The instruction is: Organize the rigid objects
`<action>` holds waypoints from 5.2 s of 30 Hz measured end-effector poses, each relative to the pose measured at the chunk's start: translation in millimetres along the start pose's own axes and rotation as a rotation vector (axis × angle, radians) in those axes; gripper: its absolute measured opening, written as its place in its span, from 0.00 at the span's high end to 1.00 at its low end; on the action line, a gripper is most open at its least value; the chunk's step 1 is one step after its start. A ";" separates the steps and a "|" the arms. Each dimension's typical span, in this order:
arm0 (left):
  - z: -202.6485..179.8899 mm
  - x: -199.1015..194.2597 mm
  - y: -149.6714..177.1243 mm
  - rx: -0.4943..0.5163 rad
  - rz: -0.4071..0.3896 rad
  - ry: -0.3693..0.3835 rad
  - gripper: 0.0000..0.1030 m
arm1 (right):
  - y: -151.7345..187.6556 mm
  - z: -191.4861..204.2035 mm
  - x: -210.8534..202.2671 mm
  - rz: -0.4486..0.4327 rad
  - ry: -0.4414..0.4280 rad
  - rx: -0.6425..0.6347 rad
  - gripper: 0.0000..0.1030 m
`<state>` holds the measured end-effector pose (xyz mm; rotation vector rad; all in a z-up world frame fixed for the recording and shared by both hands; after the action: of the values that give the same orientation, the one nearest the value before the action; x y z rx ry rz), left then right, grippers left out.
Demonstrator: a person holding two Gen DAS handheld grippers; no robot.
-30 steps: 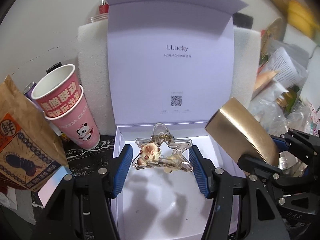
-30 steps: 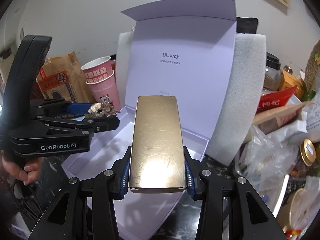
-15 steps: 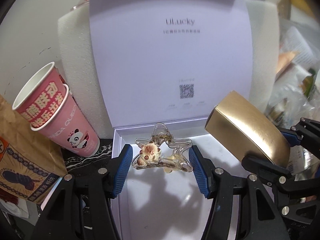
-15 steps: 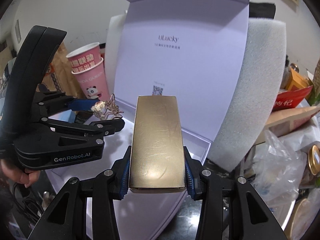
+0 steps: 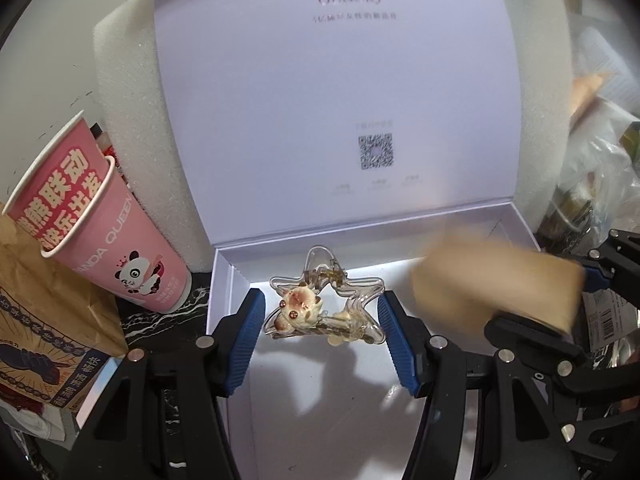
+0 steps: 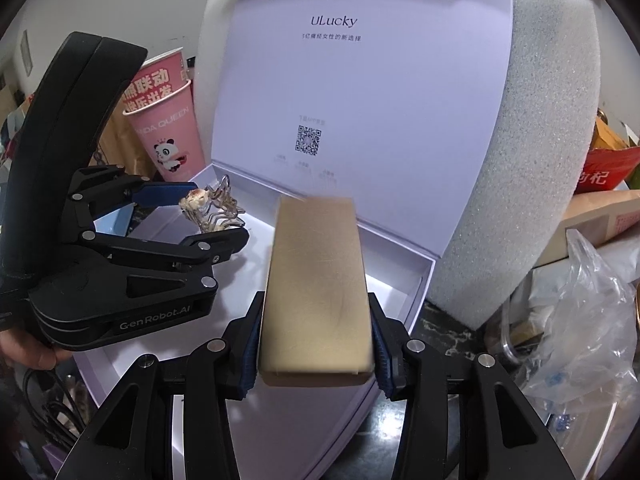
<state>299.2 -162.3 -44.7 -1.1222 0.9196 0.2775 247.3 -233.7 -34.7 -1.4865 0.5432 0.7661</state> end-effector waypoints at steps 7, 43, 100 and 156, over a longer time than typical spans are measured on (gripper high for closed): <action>1.3 -3.8 1.8 -0.008 0.000 0.000 0.43 | -3.1 -0.3 -2.8 -0.021 0.039 -0.003 0.42; 14.3 -81.4 1.6 -0.061 -0.054 0.027 0.42 | 9.6 -1.3 -96.1 -0.113 0.113 0.027 0.42; 16.1 -265.3 123.5 -0.110 -0.222 -0.021 0.03 | 103.4 94.5 -228.5 -0.228 0.083 -0.012 0.17; -60.2 -142.4 193.9 -0.426 0.258 -0.187 0.03 | 207.7 17.8 -167.5 -0.068 0.101 0.196 0.11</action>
<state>62.4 -93.6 -71.6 -1.3384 0.8588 0.8066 -19.2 -251.1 -49.4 -1.3589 0.6234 0.5699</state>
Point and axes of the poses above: each gripper's, at about its wrist camera, not at the fingertips, and x roughly the way its jaws point, z to its left, y to its underside, the point moved 1 cm from there along x, roughly the way its jaws point, and after that the axes turned 5 degrees about -z, right-handed, at the moved point
